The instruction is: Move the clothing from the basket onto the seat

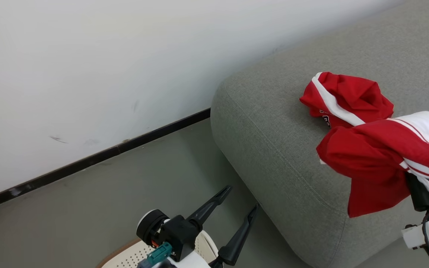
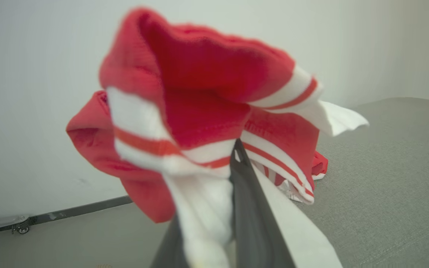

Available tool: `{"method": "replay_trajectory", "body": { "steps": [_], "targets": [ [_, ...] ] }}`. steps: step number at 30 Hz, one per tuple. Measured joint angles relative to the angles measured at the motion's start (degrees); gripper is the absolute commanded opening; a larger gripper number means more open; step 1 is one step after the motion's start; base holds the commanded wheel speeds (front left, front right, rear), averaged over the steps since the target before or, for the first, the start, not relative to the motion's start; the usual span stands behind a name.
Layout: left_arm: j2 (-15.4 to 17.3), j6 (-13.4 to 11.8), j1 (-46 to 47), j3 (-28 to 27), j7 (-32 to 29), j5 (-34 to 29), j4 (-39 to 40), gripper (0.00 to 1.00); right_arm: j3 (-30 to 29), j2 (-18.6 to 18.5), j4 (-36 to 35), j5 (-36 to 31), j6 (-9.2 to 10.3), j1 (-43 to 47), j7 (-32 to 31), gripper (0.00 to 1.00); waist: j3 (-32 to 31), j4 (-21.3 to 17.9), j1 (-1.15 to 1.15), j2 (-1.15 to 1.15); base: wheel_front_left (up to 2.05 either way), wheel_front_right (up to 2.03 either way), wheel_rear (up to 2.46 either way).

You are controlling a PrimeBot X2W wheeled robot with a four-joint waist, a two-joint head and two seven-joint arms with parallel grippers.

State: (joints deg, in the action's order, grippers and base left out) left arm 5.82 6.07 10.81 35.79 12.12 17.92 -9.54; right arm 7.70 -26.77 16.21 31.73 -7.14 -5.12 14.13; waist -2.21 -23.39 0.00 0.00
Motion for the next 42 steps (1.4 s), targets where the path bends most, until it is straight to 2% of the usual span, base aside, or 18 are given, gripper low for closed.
{"method": "replay_trajectory", "body": {
  "steps": [8, 17, 24, 29, 37, 42],
  "targets": [
    [0.13, -0.6, -0.01, -0.21, 0.01, -0.52, 0.59, 1.0, -1.11, 0.88, 1.2, 0.02, 0.0, -0.24, -0.03, 0.0, 1.17, 0.46, 0.0, 0.0, 0.0, 0.0, 0.0],
    [0.98, -2.04, 0.01, -1.07, -0.08, -1.64, 2.29, 1.0, -2.58, -0.97, 5.16, -0.01, 0.0, -9.14, -2.96, 0.0, 2.93, 1.47, 0.0, 0.0, 0.0, 0.0, 0.0],
    [1.63, -3.08, 0.12, -1.19, -1.57, -2.66, 4.72, 1.0, -6.59, -3.96, 10.13, -1.24, 0.0, -17.85, -5.64, 0.0, 5.02, 2.49, 0.0, 0.0, 0.0, 0.0, 0.0],
    [1.93, -3.76, 0.41, -1.12, -3.02, -4.08, 7.14, 1.0, -9.31, -4.46, 13.82, -1.82, 0.0, -23.26, -6.41, 0.0, 6.8, 3.3, 0.0, 0.0, 0.0, 0.0, 0.0],
    [1.93, -4.15, 2.49, -0.43, -5.2, -5.24, 11.55, 1.0, -10.83, -4.5, 20.27, -4.03, 0.0, -27.57, -7.08, 0.0, 10.23, 4.73, 0.0, 0.0, 0.0, 0.0, 0.0],
    [1.98, -4.32, 3.98, 0.1, -6.58, -6.25, 14.35, 1.0, -12.92, -7.16, 24.75, -5.23, 0.0, -30.88, -7.08, 0.0, 12.76, 5.73, 0.0, 0.0, 0.0, 0.0, 0.0]
  ]
}}
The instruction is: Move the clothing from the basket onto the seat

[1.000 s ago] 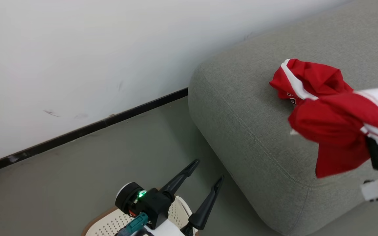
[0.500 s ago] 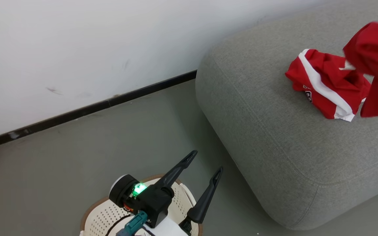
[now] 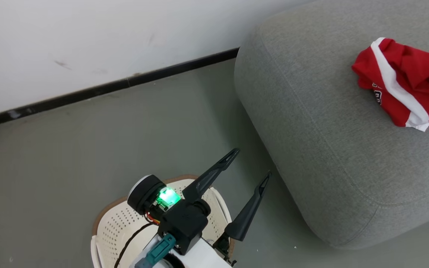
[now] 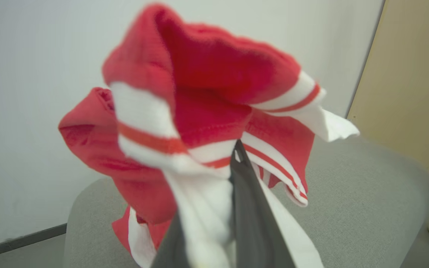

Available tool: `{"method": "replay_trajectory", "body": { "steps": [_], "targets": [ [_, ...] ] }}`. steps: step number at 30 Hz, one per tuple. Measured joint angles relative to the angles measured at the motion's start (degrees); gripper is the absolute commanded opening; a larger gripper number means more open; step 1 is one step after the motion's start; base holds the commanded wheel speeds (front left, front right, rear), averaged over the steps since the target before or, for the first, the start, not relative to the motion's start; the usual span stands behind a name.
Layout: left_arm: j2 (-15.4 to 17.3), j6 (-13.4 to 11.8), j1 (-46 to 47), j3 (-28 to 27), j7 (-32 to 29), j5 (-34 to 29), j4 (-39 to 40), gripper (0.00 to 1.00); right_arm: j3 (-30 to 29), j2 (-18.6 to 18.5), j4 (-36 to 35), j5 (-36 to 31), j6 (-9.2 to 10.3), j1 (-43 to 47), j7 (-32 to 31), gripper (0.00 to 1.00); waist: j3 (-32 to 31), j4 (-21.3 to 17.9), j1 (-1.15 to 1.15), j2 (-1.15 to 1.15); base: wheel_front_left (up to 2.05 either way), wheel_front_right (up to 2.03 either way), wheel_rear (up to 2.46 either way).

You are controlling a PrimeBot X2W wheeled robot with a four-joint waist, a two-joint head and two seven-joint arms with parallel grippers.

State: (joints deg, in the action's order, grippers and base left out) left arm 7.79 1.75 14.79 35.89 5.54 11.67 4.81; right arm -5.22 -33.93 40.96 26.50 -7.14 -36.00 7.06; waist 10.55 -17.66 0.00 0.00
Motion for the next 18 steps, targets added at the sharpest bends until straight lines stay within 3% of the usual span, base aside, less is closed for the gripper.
{"method": "replay_trajectory", "body": {
  "steps": [5, 11, 18],
  "targets": [
    [0.18, 0.0, 1.08, 0.4, -0.9, -1.21, 2.36, 1.0, -1.45, -2.66, 2.53, -4.02, -0.01, -2.27, 0.59, 0.0, 2.87, 1.06, 0.0, 0.0, 0.0, 0.0, 0.0],
    [0.97, 0.01, 2.74, 0.6, -2.1, -2.32, 4.21, 1.0, -4.61, -2.53, 6.7, -6.04, 0.0, -5.04, 3.71, 0.0, 6.57, 2.34, 0.0, 0.0, 0.0, 0.0, 0.0],
    [1.68, 0.35, 4.76, 1.26, -3.66, -3.47, 6.19, 1.0, -6.81, 2.77, 11.68, -9.21, -0.01, -6.19, 5.63, 0.0, 11.51, 4.06, 0.0, 0.0, 0.0, 0.0, 0.0]
  ]
}}
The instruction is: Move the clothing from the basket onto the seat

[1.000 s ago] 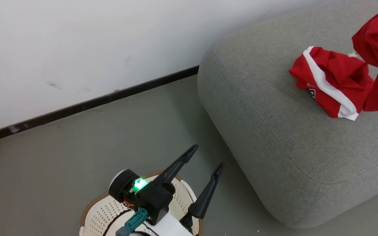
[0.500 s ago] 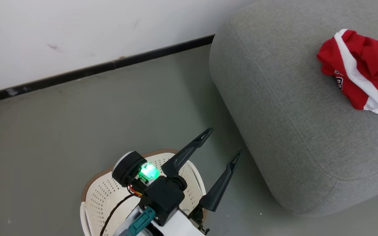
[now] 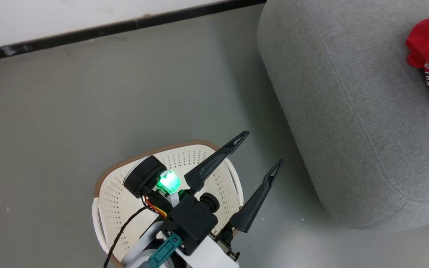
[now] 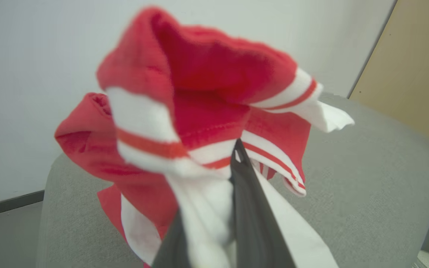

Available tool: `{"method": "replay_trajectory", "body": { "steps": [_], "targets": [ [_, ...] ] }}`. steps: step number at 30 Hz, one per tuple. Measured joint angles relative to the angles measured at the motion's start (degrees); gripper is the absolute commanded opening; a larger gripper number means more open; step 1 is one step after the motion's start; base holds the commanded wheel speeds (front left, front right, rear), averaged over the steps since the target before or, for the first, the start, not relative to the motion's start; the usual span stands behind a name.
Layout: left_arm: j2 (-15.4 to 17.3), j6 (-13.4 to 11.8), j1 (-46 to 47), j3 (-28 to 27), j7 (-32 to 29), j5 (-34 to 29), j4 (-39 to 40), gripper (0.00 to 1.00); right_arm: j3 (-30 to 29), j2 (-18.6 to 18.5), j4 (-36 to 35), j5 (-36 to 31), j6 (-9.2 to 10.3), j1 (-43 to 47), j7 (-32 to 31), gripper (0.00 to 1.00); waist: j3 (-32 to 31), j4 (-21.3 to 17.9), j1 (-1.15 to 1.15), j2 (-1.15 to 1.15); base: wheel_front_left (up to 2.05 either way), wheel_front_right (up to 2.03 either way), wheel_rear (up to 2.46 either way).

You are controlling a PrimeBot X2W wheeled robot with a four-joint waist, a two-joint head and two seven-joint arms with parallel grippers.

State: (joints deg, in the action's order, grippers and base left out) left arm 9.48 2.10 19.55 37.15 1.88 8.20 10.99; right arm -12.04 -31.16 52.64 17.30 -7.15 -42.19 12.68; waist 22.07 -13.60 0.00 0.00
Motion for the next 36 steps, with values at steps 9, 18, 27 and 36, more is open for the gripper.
{"method": "replay_trajectory", "body": {
  "steps": [9, 18, 27, 36],
  "targets": [
    [1.42, 0.96, 2.66, 0.9, -0.46, -2.6, 0.44, 1.0, -5.63, 2.12, 7.84, -1.41, 0.0, 1.08, 0.97, 0.0, 5.11, 1.29, 0.0, 0.0, 0.0, 0.0, 0.0],
    [1.64, 1.23, 4.46, 0.71, -0.79, -2.89, -0.09, 1.0, -8.03, 4.52, 9.12, -2.34, 0.0, 0.66, 1.44, 0.77, 9.23, 1.78, 0.0, 0.0, 0.0, 0.0, 0.0],
    [1.82, 1.46, 6.59, -0.13, -0.04, -3.12, -0.85, 1.0, -7.71, 6.39, 7.22, -3.15, 0.0, -0.43, 1.45, 1.0, 12.05, 1.17, 0.0, 0.0, 0.0, 0.0, 0.0],
    [2.16, 1.46, 6.71, -0.78, 1.69, -3.28, -3.22, 1.0, -8.23, 7.2, 0.04, -3.18, 0.01, 0.59, 1.52, 1.0, 12.0, -0.76, 0.0, 0.0, 0.0, 0.0, 0.0]
  ]
}}
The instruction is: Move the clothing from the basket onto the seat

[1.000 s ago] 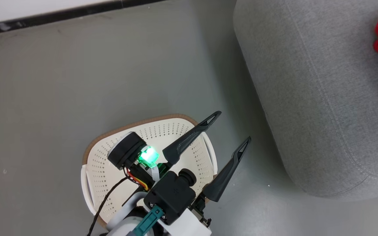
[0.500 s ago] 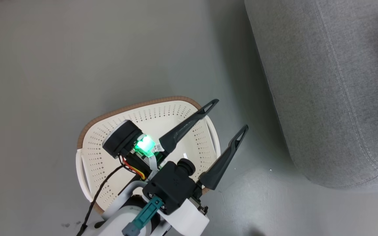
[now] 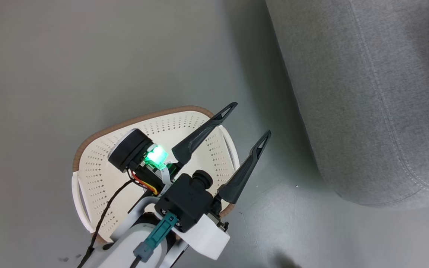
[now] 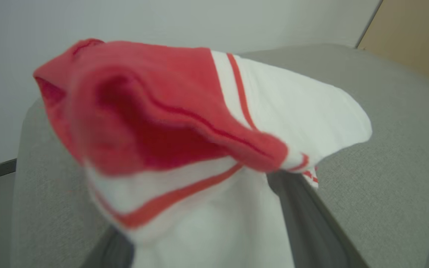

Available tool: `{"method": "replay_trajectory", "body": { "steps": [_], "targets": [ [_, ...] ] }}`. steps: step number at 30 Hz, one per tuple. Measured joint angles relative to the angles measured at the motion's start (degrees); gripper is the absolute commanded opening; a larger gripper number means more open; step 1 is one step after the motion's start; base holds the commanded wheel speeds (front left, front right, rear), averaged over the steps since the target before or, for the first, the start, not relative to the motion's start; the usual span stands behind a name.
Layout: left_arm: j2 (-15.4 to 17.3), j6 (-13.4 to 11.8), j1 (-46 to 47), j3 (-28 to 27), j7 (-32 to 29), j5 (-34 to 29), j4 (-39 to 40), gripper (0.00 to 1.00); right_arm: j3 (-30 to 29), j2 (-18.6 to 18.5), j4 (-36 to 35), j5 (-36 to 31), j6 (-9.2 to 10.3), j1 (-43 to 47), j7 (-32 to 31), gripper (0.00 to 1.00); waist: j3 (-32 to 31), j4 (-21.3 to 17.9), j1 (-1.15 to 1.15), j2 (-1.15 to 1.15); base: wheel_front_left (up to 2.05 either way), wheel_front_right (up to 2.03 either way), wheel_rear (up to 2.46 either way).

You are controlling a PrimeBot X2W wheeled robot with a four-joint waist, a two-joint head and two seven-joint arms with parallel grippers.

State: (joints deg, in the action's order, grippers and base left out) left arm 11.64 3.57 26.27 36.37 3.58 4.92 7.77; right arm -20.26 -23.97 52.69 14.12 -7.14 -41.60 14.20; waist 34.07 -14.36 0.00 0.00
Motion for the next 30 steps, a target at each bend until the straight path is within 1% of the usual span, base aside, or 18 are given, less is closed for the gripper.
{"method": "replay_trajectory", "body": {
  "steps": [5, 10, 17, 30],
  "targets": [
    [0.0, 0.04, 0.01, -0.01, 0.51, 0.4, -1.05, 1.0, 0.11, 1.77, -2.26, 0.08, -0.01, 2.71, 0.01, 1.0, -0.67, -0.83, 0.0, 0.0, 0.0, 0.0, 0.0],
    [-0.03, 0.04, 0.01, -0.02, 1.03, 0.49, -1.75, 1.0, 1.36, 2.33, -3.23, 0.51, -0.01, 4.99, 0.0, 1.0, -1.3, -1.37, 0.0, 0.0, 0.0, 0.0, 0.0],
    [-0.03, 0.04, 0.01, -0.26, 1.76, 1.0, -2.78, 1.0, 3.78, 4.35, -8.01, 0.41, -0.01, 8.24, 0.0, 1.0, -2.6, -2.33, 0.0, 0.0, 0.0, 0.0, 0.0],
    [-0.08, 0.03, -0.03, -1.01, 3.03, 2.0, -4.69, 1.0, 5.68, 6.84, -15.7, 0.56, 0.0, 17.06, 0.01, 1.0, -5.22, -4.62, 0.0, 0.0, 0.0, 0.0, 0.0]
  ]
}}
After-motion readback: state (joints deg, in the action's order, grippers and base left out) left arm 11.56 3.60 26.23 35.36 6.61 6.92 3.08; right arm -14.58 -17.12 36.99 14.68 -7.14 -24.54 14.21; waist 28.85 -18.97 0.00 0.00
